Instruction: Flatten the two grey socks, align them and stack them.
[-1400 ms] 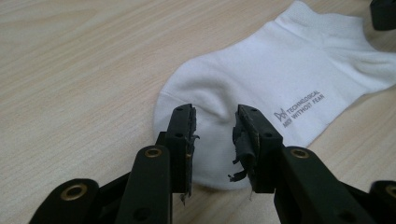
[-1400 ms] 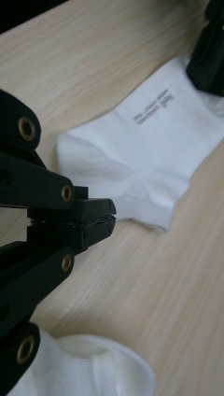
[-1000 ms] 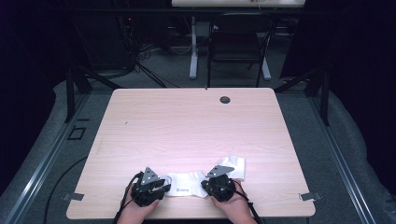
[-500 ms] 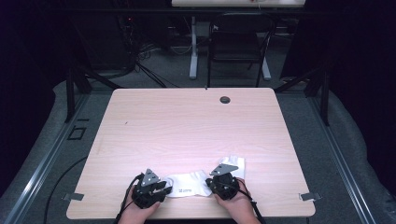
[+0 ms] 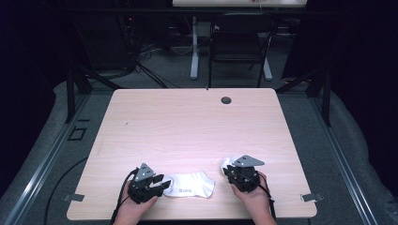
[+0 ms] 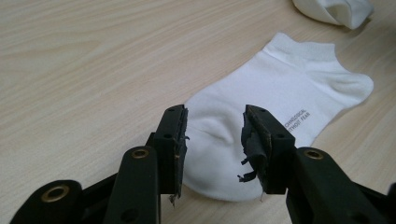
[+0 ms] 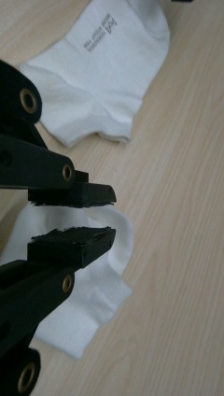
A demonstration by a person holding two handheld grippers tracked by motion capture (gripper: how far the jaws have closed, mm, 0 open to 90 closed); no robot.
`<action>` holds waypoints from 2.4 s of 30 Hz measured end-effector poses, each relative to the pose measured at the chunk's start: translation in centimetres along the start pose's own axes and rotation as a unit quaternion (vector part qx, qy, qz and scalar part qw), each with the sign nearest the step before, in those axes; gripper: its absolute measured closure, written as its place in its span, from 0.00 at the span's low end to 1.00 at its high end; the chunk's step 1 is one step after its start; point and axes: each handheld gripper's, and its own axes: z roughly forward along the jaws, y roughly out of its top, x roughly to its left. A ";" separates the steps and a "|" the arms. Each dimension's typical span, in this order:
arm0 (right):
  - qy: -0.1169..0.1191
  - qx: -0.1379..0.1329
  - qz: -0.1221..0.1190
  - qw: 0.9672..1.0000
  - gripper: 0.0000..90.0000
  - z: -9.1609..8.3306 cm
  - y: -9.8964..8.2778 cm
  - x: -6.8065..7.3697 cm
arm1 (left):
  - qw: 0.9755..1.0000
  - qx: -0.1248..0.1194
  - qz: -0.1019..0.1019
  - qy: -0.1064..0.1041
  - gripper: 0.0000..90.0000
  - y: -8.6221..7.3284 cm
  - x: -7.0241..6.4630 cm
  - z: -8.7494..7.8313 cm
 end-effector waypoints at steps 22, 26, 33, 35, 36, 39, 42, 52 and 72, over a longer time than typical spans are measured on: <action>0.006 0.064 -0.010 0.998 0.81 4.5 0.4 -0.6 | 1.000 -0.014 0.002 0.001 0.62 0.8 0.9 0.3; 0.012 0.061 -0.011 0.998 0.82 5.5 1.1 -0.3 | 1.000 -0.015 0.001 0.000 0.62 1.1 1.1 0.5; 0.027 0.060 -0.024 0.998 0.84 7.4 2.5 1.1 | 1.000 -0.023 0.003 0.003 0.62 1.9 1.4 0.8; 0.031 0.059 -0.025 0.997 0.84 7.6 2.7 1.4 | 1.000 -0.021 0.007 0.004 0.62 2.0 1.4 1.0; 0.036 0.058 -0.026 0.997 0.84 7.9 2.8 1.7 | 1.000 -0.019 0.008 0.004 0.62 2.1 1.4 1.2; 0.044 0.056 -0.034 0.997 0.84 8.4 3.1 2.6 | 1.000 -0.018 0.010 0.004 0.62 2.2 1.3 1.4; 0.041 0.050 -0.041 0.997 0.80 8.1 3.6 3.2 | 1.000 -0.017 0.013 0.004 0.62 2.1 1.4 1.3; 0.041 0.035 -0.047 0.997 0.67 7.4 3.8 4.1 | 1.000 -0.019 0.006 0.006 0.62 1.8 1.8 1.2; 0.031 0.063 -0.043 0.997 0.93 8.4 3.3 4.0 | 1.000 -0.017 0.003 0.008 0.62 1.7 2.1 1.3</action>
